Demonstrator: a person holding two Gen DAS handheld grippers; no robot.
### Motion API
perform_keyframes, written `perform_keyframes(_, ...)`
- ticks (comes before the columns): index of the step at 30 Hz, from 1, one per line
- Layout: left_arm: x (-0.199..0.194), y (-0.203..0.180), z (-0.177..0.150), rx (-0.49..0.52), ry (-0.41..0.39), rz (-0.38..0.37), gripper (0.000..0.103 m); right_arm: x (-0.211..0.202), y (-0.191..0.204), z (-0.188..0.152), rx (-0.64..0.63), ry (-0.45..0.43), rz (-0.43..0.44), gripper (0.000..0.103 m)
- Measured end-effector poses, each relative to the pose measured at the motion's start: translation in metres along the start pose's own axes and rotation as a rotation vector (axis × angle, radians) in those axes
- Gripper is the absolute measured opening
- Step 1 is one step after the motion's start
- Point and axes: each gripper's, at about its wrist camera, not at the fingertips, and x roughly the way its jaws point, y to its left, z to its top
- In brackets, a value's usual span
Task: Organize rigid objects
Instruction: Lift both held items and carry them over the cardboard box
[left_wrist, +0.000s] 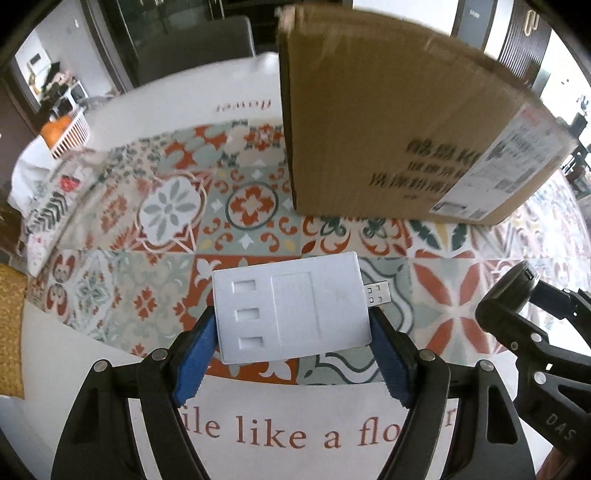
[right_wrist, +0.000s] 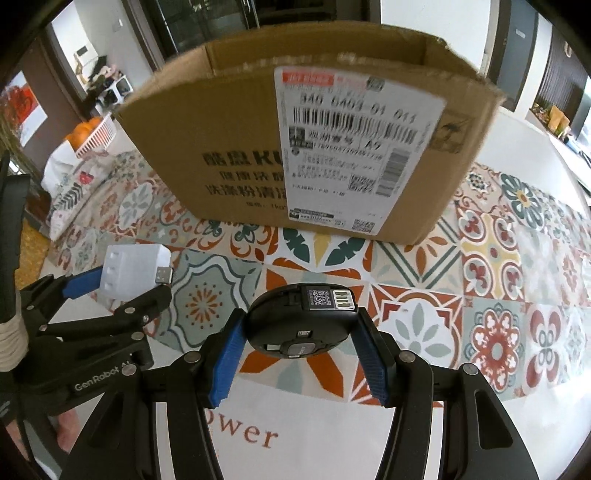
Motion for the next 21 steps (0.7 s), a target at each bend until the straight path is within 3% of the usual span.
perform_keyframes(21, -0.108, -0.016, 0.039, 0.046, -0.25, -0.079, 0.078, -0.122, -0.004, 0.019, -0.007, -0.302, -0.039, 0.058)
